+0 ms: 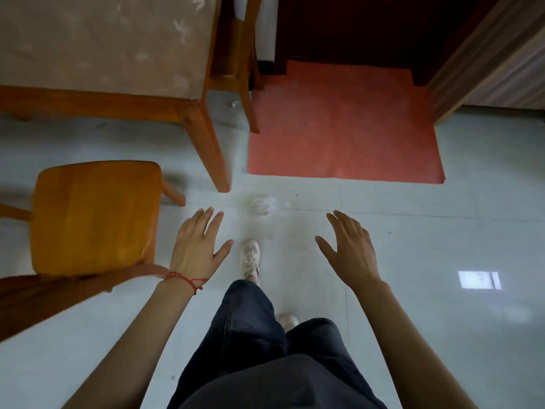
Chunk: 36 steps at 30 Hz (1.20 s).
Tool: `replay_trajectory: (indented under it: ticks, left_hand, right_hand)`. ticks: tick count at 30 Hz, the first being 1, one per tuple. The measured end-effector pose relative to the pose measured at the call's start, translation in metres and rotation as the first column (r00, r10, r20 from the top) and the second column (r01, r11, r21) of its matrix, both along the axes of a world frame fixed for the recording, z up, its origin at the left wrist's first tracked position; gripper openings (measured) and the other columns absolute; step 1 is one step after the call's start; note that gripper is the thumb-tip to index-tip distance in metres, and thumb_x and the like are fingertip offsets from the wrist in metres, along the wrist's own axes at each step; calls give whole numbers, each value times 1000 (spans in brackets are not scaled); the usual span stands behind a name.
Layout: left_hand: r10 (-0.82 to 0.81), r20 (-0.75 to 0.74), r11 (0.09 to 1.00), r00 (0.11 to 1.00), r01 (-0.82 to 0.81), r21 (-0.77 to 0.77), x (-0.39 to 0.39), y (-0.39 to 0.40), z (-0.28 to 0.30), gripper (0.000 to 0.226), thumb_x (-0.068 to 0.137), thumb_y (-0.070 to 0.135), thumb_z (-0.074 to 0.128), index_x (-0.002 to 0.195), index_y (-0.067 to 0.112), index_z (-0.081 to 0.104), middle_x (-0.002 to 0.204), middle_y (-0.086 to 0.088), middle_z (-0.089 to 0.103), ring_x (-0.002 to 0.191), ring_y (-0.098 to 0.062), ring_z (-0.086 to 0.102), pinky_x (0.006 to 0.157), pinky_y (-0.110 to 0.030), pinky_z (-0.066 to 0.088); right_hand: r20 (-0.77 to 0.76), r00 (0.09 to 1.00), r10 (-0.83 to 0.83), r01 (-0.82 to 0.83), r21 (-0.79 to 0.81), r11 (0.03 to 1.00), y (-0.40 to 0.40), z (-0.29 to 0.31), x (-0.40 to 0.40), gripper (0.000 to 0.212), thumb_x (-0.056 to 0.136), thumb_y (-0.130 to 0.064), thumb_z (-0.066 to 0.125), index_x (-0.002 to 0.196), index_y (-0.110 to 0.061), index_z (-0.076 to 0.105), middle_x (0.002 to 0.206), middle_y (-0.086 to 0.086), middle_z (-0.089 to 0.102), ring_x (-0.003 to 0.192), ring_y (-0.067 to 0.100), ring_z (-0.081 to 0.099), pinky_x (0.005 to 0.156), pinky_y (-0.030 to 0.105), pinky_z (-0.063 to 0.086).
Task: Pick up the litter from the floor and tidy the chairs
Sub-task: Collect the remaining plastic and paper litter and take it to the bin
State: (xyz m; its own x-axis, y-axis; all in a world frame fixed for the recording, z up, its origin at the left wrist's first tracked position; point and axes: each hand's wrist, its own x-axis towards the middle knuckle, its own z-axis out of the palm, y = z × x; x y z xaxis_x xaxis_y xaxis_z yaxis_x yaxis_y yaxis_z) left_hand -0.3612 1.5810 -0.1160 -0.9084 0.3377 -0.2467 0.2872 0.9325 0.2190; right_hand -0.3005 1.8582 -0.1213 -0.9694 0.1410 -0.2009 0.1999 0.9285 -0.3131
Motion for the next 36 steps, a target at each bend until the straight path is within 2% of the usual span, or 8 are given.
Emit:
replay_trajectory:
  ticks: [6, 9, 14, 17, 23, 31, 36]
  left_hand:
    - [-61, 25, 998, 998, 62, -13, -107, 6, -9, 57, 85, 39, 52, 124, -2, 51, 128, -28, 51, 117, -45, 48, 94, -55, 40]
    - [-95, 68, 995, 993, 96, -3, -144, 16, -17, 62, 84, 44, 36, 122, -3, 53, 124, -28, 54, 114, -45, 50, 92, -55, 41]
    - [-105, 90, 994, 990, 103, 30, -182, 39, -50, 62, 85, 44, 35, 119, -4, 54, 122, -28, 56, 113, -45, 51, 93, -56, 40]
    - [-109, 111, 994, 988, 107, 27, -197, 52, -83, 72, 92, 53, 19, 120, -3, 54, 124, -27, 55, 115, -43, 51, 94, -54, 40]
    - [-41, 156, 999, 987, 39, 20, -216, 75, -183, 79, 91, 58, 12, 121, -3, 53, 126, -27, 54, 116, -44, 50, 93, -54, 40]
    - [-5, 178, 999, 984, -1, 32, -227, 101, -338, 79, 90, 58, 14, 122, -3, 53, 127, -27, 52, 117, -44, 49, 94, -54, 40]
    - [47, 184, 998, 982, -55, 38, -227, 100, -427, 66, 84, 48, 37, 124, -3, 51, 129, -27, 51, 120, -43, 46, 96, -52, 38]
  right_hand:
    - [8, 997, -81, 81, -48, 996, -8, -14, -90, 51, 90, -37, 52, 131, -9, 44, 139, 11, 45, 126, 27, 41, 102, 40, 33]
    - [9, 995, -101, 101, -72, 992, -9, -24, -125, 50, 90, -35, 54, 130, -7, 45, 137, 13, 47, 124, 29, 44, 100, 41, 35]
    - [48, 992, -116, 121, -110, 987, 3, -56, -168, 50, 90, -35, 53, 131, -8, 44, 138, 12, 46, 126, 28, 41, 101, 40, 33]
    - [72, 992, -104, 113, -129, 985, 16, -92, -190, 50, 90, -35, 52, 132, -9, 43, 138, 11, 45, 127, 27, 40, 102, 40, 33]
    - [151, 986, -65, 90, -164, 982, 41, -205, -227, 52, 90, -37, 51, 133, -9, 41, 139, 11, 45, 128, 26, 39, 103, 39, 32]
    - [263, 965, 8, 42, -181, 983, 56, -398, -251, 53, 90, -34, 52, 135, -8, 38, 137, 11, 46, 125, 27, 42, 100, 37, 35]
    - [351, 935, -45, 116, -184, 976, 59, -511, -259, 53, 90, -31, 54, 135, -10, 37, 138, 11, 45, 124, 28, 41, 98, 40, 37]
